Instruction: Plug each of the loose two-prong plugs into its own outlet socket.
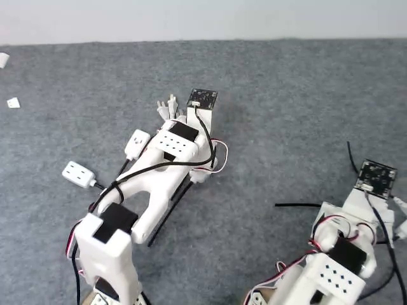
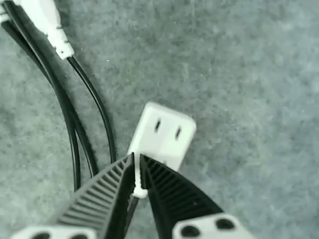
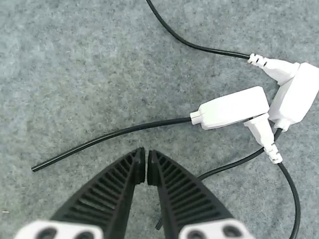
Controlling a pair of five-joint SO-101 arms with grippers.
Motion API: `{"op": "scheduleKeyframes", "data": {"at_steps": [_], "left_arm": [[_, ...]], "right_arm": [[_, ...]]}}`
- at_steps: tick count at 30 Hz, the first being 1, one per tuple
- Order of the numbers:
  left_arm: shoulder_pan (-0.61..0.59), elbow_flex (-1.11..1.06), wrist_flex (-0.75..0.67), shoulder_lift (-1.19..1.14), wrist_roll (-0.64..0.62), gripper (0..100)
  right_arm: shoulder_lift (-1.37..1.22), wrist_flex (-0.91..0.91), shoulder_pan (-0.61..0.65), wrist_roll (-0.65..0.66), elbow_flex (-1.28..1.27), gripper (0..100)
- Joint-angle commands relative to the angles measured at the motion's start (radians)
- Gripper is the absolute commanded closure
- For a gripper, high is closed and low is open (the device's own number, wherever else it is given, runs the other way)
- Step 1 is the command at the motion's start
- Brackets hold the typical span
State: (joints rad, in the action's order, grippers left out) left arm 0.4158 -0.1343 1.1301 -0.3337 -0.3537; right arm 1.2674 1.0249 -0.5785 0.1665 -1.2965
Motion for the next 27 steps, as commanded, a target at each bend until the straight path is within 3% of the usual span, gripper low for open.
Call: {"op": "scheduleKeyframes", "data": {"at_steps": [1, 7, 11, 19, 27], "left_arm": [[0.011, -0.004, 0.005, 0.078, 0.025, 97], [-0.003, -0.048, -0.015, 0.103, 0.203, 80], [-0.018, -0.056, -0.040, 0.107, 0.287, 81], [-0.021, -0.056, -0.106, 0.002, 0.333, 82], [-0.020, 0.016, -0.051, -0.052, 0.368, 82]], "right_arm": [[0.004, -0.024, 0.008, 0.011, 0.008, 99.0], [0.012, -0.061, 0.008, 0.012, -0.021, 99.0], [0.012, -0.061, 0.008, 0.012, -0.021, 99.0], [0.012, -0.059, 0.008, 0.012, -0.021, 99.0], [0.012, -0.059, 0.008, 0.012, -0.021, 99.0]]}}
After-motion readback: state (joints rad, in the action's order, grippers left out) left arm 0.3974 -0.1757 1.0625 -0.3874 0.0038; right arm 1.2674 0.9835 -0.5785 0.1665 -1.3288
